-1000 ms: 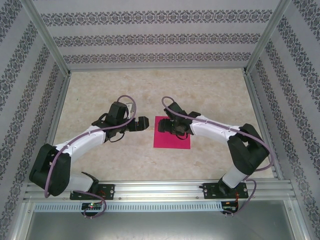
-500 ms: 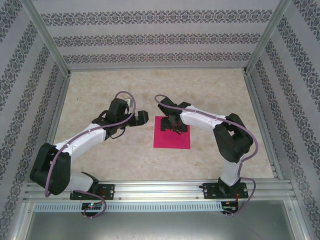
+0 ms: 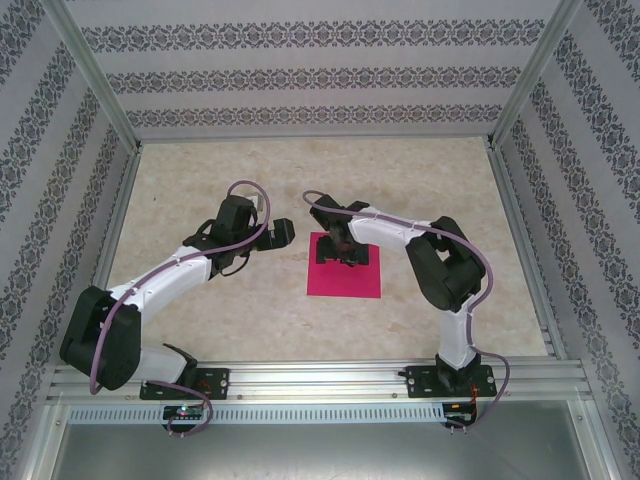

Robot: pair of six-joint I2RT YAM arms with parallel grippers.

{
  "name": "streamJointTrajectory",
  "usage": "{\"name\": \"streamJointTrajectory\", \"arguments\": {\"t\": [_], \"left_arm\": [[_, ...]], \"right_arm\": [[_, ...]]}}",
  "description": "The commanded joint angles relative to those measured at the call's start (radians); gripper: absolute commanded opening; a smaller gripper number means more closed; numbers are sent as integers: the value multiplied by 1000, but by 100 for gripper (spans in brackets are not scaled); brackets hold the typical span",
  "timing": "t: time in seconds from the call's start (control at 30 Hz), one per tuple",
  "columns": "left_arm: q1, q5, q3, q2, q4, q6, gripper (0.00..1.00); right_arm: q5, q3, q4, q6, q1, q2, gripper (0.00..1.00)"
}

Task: Fold a paper plane with a square sheet of paper (pick it up from the middle)
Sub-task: Fold the square sheet of paper in half at the center of the table.

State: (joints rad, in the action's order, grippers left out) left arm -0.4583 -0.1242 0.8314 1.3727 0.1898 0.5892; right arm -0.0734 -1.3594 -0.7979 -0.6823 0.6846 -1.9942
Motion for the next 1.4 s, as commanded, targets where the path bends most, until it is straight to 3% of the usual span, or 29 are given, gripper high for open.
{"name": "streamJointTrajectory", "arguments": {"t": [0.0, 0.3, 0.57, 0.77, 0.87, 1.03, 1.37], "left_arm": [[9, 6, 12, -7, 18, -3, 100], [10, 0, 33, -3, 22, -17, 100], [10, -12, 31, -4, 25, -24, 100], [9, -12, 31, -1, 28, -23, 100], [10, -12, 35, 7, 22, -20, 100], [9, -10, 43, 14, 27, -20, 100], [10, -12, 40, 10, 29, -19, 100]], "right_arm": [[32, 5, -5, -16, -10, -37, 85], [-18, -14, -45, -1, 5, -58, 84], [-77, -72, -71, 180, 23, 1, 82], [-98, -56, -90, 89, 8, 84, 86], [-43, -7, -13, 1, 9, 110, 88], [-6, -2, 13, -73, 4, 48, 89], [-36, 35, 13, -66, 10, -44, 90]]}}
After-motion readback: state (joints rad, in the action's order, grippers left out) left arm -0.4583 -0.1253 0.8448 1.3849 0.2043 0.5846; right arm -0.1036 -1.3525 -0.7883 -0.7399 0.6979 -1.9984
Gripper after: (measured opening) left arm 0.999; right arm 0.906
